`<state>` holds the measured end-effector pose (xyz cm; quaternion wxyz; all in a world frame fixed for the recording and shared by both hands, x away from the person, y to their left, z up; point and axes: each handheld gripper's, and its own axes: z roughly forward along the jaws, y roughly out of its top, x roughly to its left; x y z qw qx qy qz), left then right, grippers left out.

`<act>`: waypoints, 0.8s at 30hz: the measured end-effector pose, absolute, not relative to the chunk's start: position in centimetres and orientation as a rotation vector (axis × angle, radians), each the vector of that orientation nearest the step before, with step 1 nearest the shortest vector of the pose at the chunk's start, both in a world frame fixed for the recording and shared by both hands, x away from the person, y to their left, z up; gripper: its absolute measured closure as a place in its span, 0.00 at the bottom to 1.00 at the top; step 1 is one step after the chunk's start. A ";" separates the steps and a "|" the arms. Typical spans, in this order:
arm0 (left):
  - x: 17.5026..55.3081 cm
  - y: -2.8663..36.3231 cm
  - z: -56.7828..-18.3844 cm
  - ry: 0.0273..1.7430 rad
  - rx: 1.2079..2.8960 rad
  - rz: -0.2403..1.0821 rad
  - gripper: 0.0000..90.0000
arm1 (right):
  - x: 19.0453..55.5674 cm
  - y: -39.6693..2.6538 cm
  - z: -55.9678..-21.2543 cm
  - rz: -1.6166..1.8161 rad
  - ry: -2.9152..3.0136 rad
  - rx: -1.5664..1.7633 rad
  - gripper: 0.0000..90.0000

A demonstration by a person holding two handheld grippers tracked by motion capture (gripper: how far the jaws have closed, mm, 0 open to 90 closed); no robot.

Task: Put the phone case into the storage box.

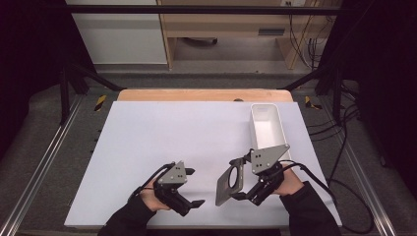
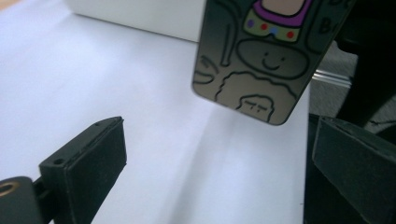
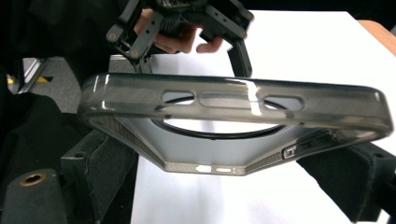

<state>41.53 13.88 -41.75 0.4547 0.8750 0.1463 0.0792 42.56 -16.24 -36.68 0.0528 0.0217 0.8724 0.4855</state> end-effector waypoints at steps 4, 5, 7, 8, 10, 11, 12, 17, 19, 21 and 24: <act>41.6 15.4 -41.7 0.428 2.113 0.237 0.02 | 42.6 -16.4 -36.6 1.470 2.638 0.098 0.14; 41.7 15.7 -41.7 0.443 2.101 0.248 0.02 | 42.7 -16.5 -36.6 1.469 2.632 0.108 0.14; 41.7 16.4 -41.6 0.473 2.080 0.266 0.02 | 42.7 -16.6 -36.5 1.465 2.621 0.125 0.14; 41.7 16.7 -41.6 0.487 2.068 0.272 0.02 | 42.7 -16.7 -36.5 1.466 2.617 0.133 0.14; 41.7 17.2 -41.6 0.511 2.053 0.290 0.02 | 42.7 -16.8 -36.4 1.463 2.610 0.146 0.14; 41.7 17.5 -41.7 0.521 2.043 0.297 0.02 | 42.7 -16.9 -36.4 1.462 2.609 0.149 0.14; 41.7 17.8 -41.7 0.533 2.032 0.310 0.02 | 42.7 -16.9 -36.3 1.460 2.607 0.156 0.14; 41.6 19.2 -41.9 0.584 1.985 0.332 0.02 | 42.7 -17.3 -36.1 1.462 2.586 0.193 0.14; 41.5 19.7 -41.9 0.606 1.958 0.363 0.02 | 42.7 -17.5 -36.0 1.463 2.575 0.216 0.14; 41.5 20.3 -42.0 0.625 1.923 0.358 0.02 | 42.7 -17.6 -36.0 1.460 2.567 0.247 0.14; 41.6 21.0 -42.1 0.657 1.896 0.381 0.02 | 42.7 -17.7 -35.9 1.454 2.547 0.274 0.14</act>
